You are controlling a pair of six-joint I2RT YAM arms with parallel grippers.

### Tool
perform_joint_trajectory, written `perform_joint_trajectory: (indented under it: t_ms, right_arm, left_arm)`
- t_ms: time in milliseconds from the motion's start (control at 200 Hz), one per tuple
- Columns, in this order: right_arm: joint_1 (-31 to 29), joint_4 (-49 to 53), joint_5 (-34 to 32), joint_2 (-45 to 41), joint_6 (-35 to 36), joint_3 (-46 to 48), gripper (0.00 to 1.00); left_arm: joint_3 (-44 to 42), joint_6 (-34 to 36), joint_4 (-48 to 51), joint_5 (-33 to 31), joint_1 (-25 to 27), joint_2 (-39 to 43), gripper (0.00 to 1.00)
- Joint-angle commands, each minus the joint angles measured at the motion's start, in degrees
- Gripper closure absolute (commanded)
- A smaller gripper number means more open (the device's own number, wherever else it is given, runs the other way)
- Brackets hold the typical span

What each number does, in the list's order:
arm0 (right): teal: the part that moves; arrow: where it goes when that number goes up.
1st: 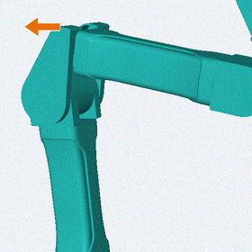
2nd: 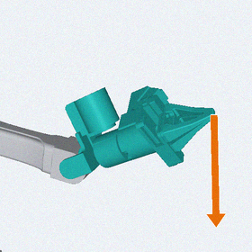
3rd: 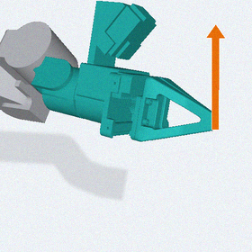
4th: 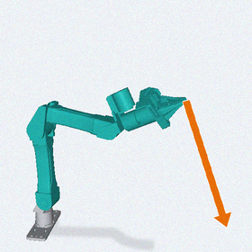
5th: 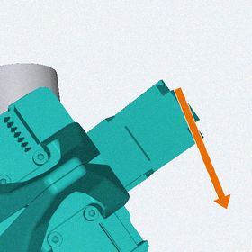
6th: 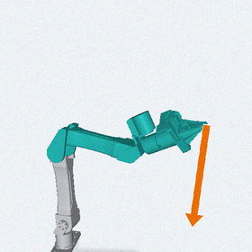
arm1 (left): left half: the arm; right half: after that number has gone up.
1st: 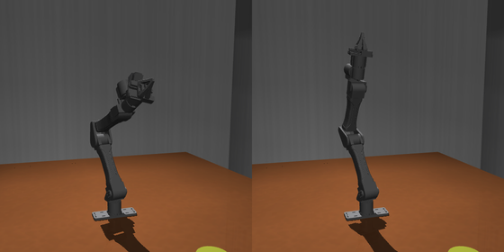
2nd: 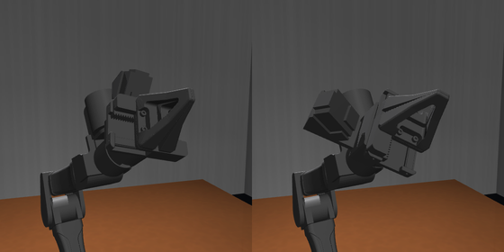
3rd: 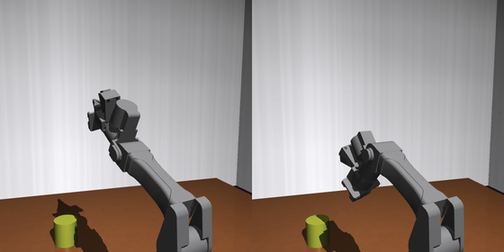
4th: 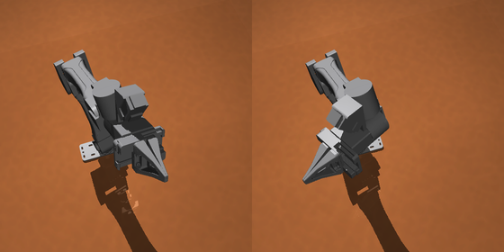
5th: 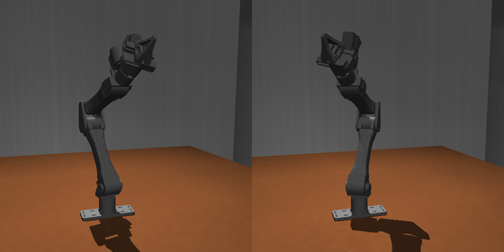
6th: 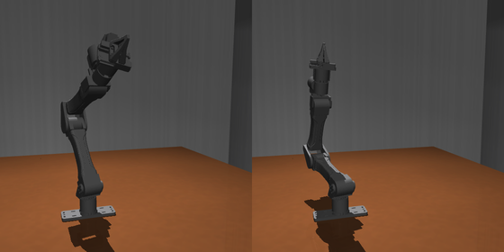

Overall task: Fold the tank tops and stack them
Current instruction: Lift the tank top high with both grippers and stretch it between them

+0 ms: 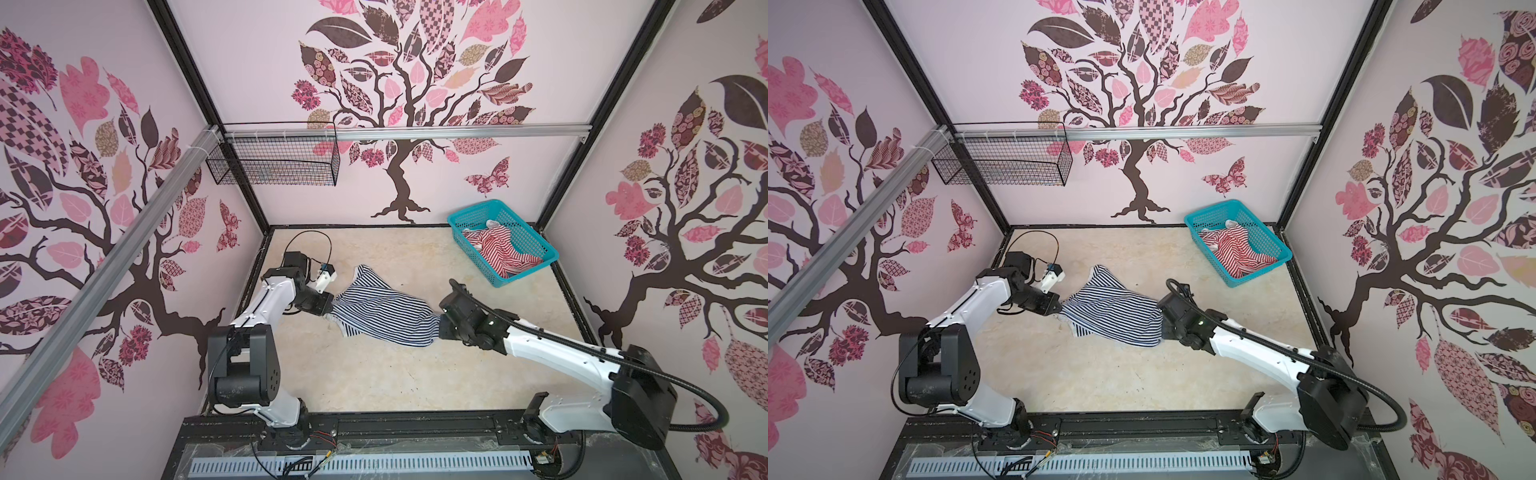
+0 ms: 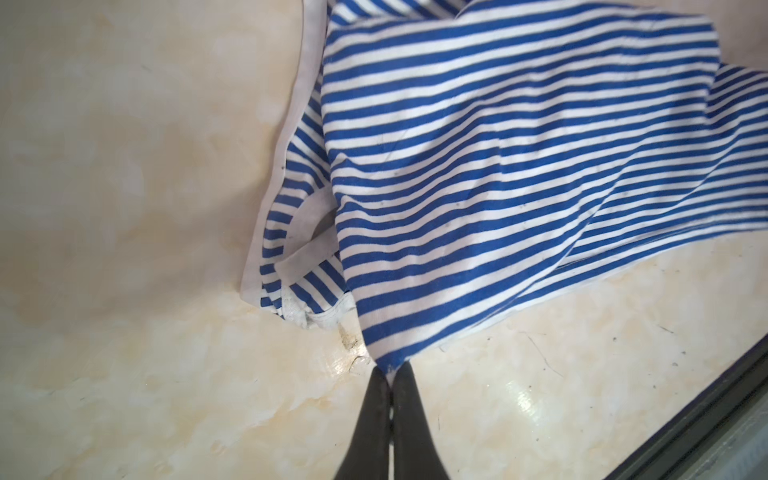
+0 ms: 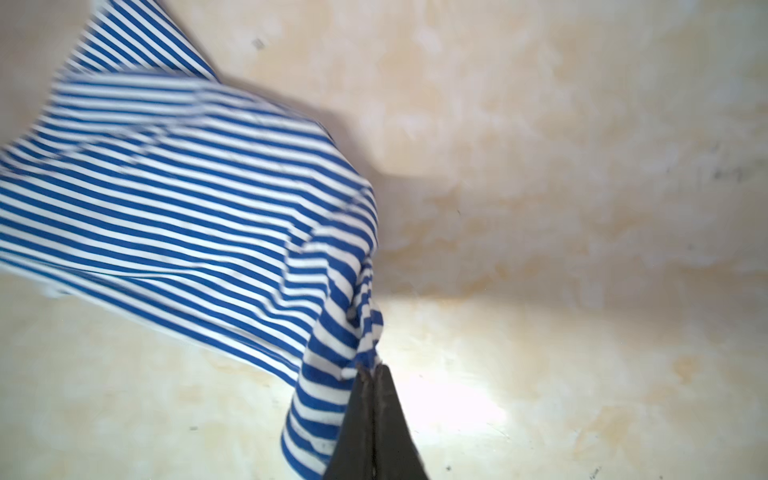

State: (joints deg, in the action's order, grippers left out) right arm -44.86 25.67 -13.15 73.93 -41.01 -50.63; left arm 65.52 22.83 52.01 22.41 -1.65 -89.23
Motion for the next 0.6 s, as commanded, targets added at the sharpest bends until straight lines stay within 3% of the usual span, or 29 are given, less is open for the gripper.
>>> perform_joint_trajectory:
  t_ms: [0, 125, 290, 595]
  right_arm:
    - [2.40, 5.45, 2.62, -4.72, 3.44, -5.43, 1.00]
    - [4.51, 5.27, 5.38, -8.59, 4.46, -10.49, 1.00]
    - [5.40, 9.95, 5.61, -8.75, 7.56, -24.25, 1.00]
    - [5.40, 19.10, 6.49, -4.14, 12.20, -56.69, 1.00]
  left_arm:
    - [4.53, -1.58, 5.17, 4.02, -0.37, 3.42, 1.00]
    - [10.47, -3.81, 8.94, 6.92, -0.37, 6.24, 1.00]
    - [23.20, -8.47, 11.98, 6.96, -0.66, 9.63, 1.00]
    - [63.31, -14.05, 21.68, 3.79, -0.81, 7.06, 1.00]
